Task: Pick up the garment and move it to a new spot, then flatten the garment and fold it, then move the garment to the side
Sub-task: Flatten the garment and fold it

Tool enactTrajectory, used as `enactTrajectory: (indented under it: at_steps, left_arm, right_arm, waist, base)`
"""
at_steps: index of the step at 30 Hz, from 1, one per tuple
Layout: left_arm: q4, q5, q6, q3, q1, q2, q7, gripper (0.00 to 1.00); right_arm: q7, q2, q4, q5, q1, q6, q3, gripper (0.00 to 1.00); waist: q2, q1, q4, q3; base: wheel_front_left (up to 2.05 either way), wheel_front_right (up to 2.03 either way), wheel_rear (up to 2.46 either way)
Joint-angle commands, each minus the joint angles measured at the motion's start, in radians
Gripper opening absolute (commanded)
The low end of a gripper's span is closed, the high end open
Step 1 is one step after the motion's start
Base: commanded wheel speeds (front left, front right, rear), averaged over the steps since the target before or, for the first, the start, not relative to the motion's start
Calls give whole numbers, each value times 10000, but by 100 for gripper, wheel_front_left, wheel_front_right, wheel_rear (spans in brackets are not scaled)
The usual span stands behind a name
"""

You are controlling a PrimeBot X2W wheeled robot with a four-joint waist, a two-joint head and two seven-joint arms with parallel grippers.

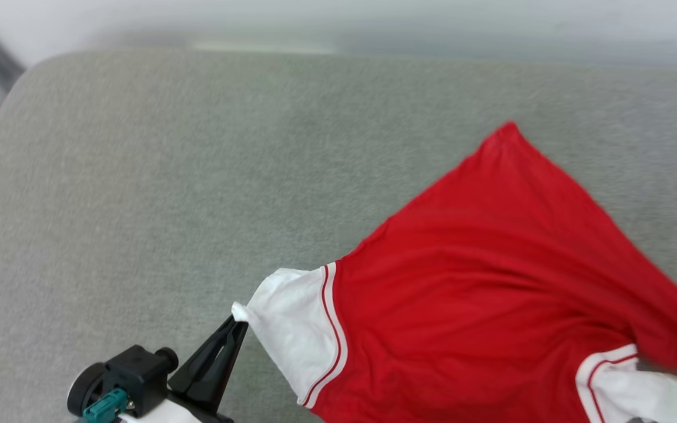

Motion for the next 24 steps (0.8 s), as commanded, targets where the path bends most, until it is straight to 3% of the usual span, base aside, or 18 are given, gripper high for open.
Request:
enactTrajectory:
  at_steps: [1,10,18,19,20,24]
  left_arm:
    - [79,-79,57,27,189,-6,-111,0]
    - [332,-239,78,98,383,-82,-373,0]
    - [415,-285,57,40,382,-180,-459,0]
    - [408,-275,62,33,366,-183,-462,0]
    - [402,-266,69,28,348,-183,-459,0]
    - [359,-227,93,14,288,-170,-437,0]
  right_arm:
    - [-98,99,-214,150,588,-4,-48,0]
    - [-108,550,-1361,627,2658,-4,-345,0]
    - [-380,748,-1540,785,3497,-4,-124,0]
    - [-475,756,-1554,833,3434,-4,-98,45]
    - [-553,751,-1566,888,3336,-4,-66,100]
    - [-745,355,-1825,1134,2956,-4,269,100]
  waist:
    - [0,2,-501,-569]
    - [0,2,-883,-982]
    - [0,2,-1044,-1204]
    - [0,2,-1061,-1217]
    - [0,2,-1075,-1226]
    - [0,2,-1085,-1233]
  base:
    - [0,0,0]
    - [0,0,0]
    - [0,0,0]
    - [0,0,0]
    - [0,0,0]
    - [0,0,0]
